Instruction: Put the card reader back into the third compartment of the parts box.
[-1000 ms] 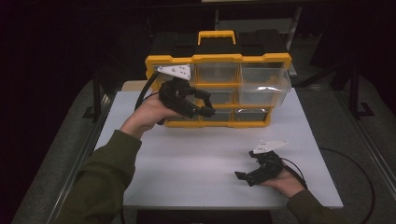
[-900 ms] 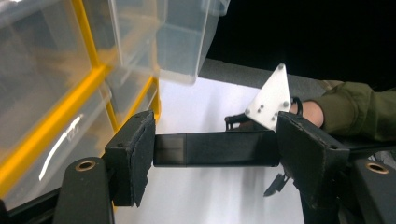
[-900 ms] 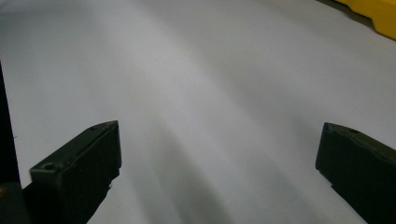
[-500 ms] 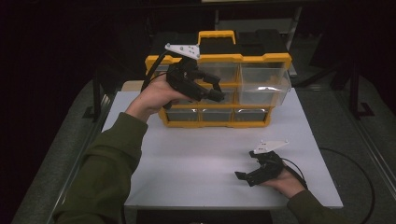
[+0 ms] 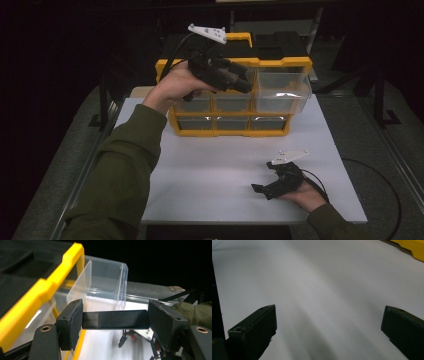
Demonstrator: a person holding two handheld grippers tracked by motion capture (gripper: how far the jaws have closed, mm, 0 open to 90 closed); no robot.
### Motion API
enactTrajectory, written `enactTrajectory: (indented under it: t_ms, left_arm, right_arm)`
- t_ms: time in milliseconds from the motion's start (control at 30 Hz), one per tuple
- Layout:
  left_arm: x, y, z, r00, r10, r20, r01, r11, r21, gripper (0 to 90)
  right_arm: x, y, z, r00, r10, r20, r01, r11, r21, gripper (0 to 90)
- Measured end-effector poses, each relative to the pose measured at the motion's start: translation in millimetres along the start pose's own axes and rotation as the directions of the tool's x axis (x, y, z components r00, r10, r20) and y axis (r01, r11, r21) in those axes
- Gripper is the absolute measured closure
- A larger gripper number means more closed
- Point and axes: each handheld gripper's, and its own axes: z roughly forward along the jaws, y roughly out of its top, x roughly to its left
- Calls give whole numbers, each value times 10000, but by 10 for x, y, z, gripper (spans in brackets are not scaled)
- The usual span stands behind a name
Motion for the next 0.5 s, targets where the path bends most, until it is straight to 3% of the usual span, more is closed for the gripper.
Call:
enactTrajectory:
  t_ms: [500]
  left_arm:
    - [92, 250, 234, 10000, -6, 49, 6, 10000, -27, 301]
  right_arm:
    - [-7, -2, -5, 10000, -81, -5, 81, 10000, -53, 0]
